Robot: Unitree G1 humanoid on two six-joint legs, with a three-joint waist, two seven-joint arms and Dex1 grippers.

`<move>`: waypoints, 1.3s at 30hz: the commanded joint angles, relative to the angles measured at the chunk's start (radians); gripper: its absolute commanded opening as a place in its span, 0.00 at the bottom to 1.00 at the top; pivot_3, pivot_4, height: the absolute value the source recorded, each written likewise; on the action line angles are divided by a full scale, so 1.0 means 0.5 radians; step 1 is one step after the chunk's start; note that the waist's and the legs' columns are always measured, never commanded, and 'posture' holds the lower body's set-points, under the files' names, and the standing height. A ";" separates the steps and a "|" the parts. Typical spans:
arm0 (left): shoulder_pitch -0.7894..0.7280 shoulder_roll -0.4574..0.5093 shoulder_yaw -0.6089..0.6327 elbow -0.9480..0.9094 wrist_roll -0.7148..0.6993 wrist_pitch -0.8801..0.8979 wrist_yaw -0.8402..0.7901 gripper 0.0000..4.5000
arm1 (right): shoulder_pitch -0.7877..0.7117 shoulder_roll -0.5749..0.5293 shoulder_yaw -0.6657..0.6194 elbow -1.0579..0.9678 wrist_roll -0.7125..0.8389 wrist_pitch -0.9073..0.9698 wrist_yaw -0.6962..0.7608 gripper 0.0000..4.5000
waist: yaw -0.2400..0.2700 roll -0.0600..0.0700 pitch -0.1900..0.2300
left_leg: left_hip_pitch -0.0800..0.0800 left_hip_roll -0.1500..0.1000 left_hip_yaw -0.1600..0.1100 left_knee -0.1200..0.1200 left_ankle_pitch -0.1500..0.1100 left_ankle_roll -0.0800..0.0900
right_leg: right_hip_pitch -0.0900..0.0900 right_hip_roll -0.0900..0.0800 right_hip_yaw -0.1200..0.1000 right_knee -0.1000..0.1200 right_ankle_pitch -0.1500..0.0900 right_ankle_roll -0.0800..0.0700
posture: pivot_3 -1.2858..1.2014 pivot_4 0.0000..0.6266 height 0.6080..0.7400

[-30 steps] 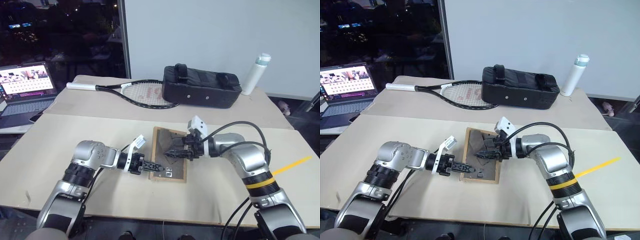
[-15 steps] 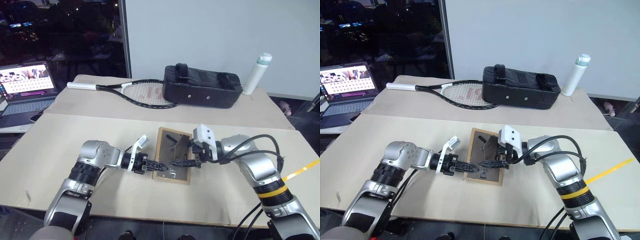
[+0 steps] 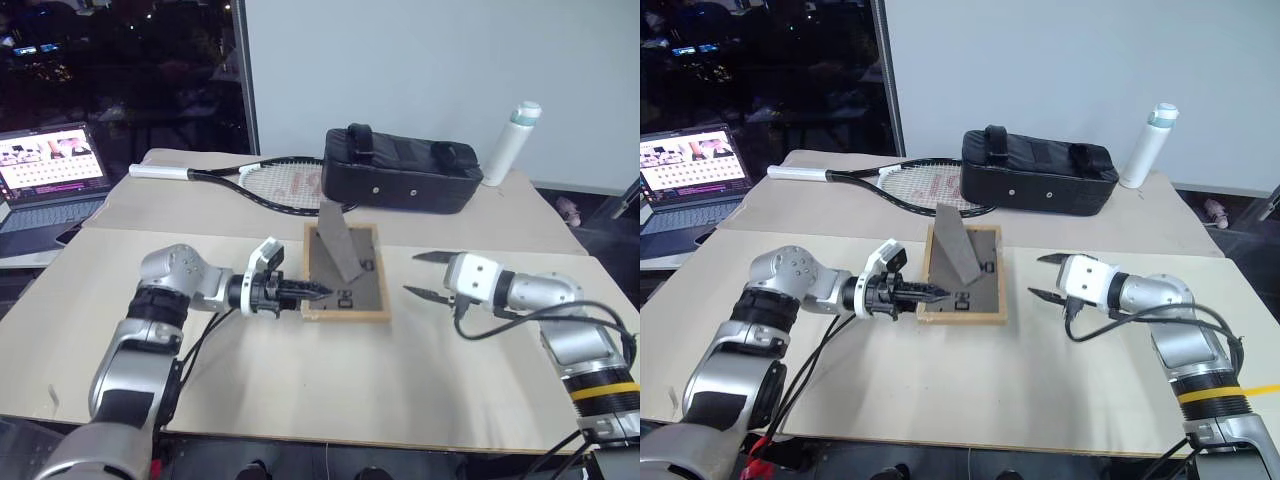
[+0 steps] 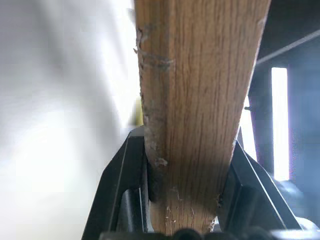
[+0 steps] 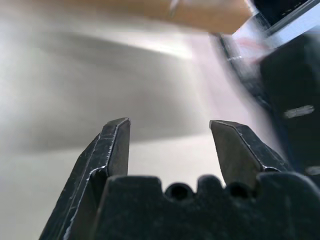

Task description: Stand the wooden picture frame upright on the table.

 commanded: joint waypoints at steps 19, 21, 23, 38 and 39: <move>-0.066 0.227 -0.501 -0.283 -0.736 0.019 -0.003 0.26 | -0.289 -0.020 0.146 0.114 -0.754 -0.966 -1.038 0.39 | -0.002 0.012 0.017 | 0.000 -0.003 -0.002 0.001 0.001 0.000 | 0.002 -0.002 0.000 0.003 0.005 -0.010 | 0.52 0.24 0.89; -0.024 0.287 -0.496 -0.366 -0.805 0.019 0.005 0.26 | -0.272 -0.035 0.133 0.113 -0.697 -0.978 -1.024 0.28 | -0.004 0.012 0.017 | 0.000 -0.003 -0.002 0.000 0.001 0.000 | 0.003 -0.002 0.000 0.003 0.005 -0.010 | 0.52 0.24 0.89; 0.042 0.331 -0.381 -0.438 -0.803 0.019 0.039 0.26 | -0.253 -0.051 0.124 0.122 -0.611 -0.968 -0.976 0.28 | -0.005 0.012 0.019 | 0.000 -0.003 -0.003 0.000 0.001 0.000 | 0.003 -0.002 0.000 0.004 0.005 -0.010 | 0.52 0.24 0.89; 0.621 0.520 0.116 -1.205 0.245 -1.372 0.052 1.00 | 0.018 0.114 0.105 -0.166 0.740 0.320 -0.032 0.27 | 0.012 0.013 0.021 | 0.007 -0.004 -0.010 0.002 0.008 0.001 | 0.016 -0.004 -0.009 0.006 0.009 -0.016 | 0.52 0.24 0.89; 0.642 0.527 0.120 -1.251 0.267 -1.412 -0.002 1.00 | 0.036 0.121 0.088 -0.194 0.777 0.403 -0.012 0.27 | 0.014 0.013 0.021 | 0.006 -0.003 -0.012 0.003 0.008 0.001 | 0.017 -0.004 -0.012 0.005 0.009 -0.016 | 0.52 0.24 0.89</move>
